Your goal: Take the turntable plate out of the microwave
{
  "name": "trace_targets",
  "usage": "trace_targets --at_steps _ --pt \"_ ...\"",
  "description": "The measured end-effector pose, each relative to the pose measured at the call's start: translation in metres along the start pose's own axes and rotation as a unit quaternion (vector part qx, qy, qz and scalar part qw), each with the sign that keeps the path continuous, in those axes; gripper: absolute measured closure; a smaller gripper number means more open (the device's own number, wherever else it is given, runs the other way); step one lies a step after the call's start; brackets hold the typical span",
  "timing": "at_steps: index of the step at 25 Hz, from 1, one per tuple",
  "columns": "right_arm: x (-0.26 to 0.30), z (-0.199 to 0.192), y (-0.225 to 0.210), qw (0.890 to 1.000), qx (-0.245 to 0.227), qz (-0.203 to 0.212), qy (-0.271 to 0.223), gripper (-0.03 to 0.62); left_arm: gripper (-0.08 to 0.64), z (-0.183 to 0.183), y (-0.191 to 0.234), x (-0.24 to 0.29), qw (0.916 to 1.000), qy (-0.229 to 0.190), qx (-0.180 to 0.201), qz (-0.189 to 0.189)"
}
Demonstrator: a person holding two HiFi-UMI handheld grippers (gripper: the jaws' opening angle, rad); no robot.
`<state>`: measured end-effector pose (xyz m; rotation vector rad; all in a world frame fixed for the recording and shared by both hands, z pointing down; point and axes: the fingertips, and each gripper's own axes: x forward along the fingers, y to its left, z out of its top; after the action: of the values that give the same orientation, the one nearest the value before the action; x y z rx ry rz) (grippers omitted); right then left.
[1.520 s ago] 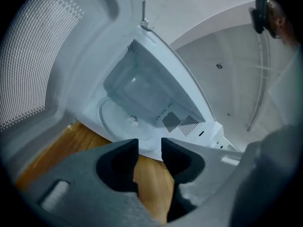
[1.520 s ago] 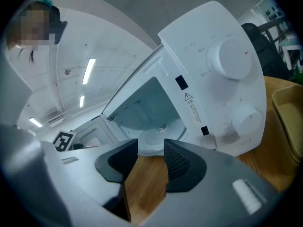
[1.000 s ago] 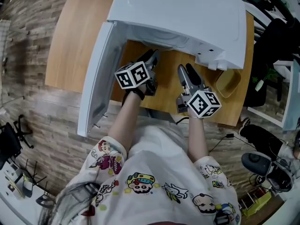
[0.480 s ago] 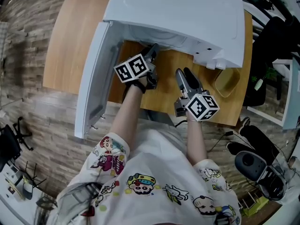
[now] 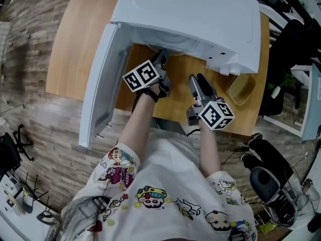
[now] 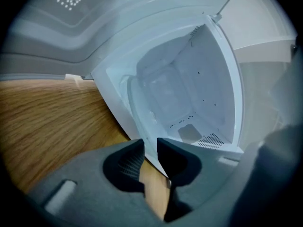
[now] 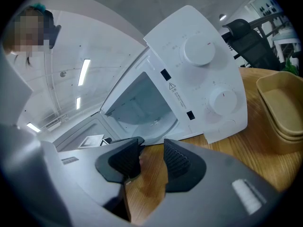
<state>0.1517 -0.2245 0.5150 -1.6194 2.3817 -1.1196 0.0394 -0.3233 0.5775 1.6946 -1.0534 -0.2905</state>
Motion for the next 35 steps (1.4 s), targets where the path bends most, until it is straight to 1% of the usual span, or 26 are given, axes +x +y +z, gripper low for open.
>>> trace_targets --at_steps 4,14,21,23,25,27,29,32,35 --pt "0.002 0.000 0.000 1.000 0.002 0.002 0.000 0.426 0.482 -0.002 -0.003 -0.006 1.0000 -0.007 0.005 0.002" --pt "0.009 -0.006 0.000 1.000 0.019 0.007 0.004 0.426 0.485 -0.017 -0.004 -0.029 0.9999 -0.011 -0.004 -0.005" --pt "0.019 -0.014 -0.005 0.999 0.038 0.009 0.016 0.426 0.486 -0.026 -0.003 -0.041 0.9999 -0.008 -0.013 -0.004" --pt "0.024 -0.020 -0.008 0.998 0.060 0.010 0.023 0.426 0.486 -0.030 -0.001 -0.044 0.9998 -0.005 -0.019 -0.002" --pt "0.033 -0.028 -0.012 0.995 0.092 0.010 0.034 0.423 0.486 -0.034 0.001 -0.048 0.9997 -0.003 -0.024 0.000" --pt "0.042 -0.038 -0.018 0.991 0.124 -0.001 0.045 0.419 0.486 -0.037 0.003 -0.051 0.9996 0.000 -0.028 0.000" --pt "0.051 -0.042 -0.019 0.986 0.157 -0.001 0.047 0.412 0.486 -0.040 0.003 -0.053 0.9995 0.002 -0.032 -0.001" --pt "0.063 -0.043 -0.020 0.977 0.209 0.016 0.038 0.407 0.485 -0.040 0.003 -0.053 0.9994 0.004 -0.035 -0.005" --pt "0.076 -0.041 -0.018 0.970 0.241 0.033 0.028 0.410 0.478 -0.039 0.004 -0.053 0.9994 0.005 -0.032 -0.009"
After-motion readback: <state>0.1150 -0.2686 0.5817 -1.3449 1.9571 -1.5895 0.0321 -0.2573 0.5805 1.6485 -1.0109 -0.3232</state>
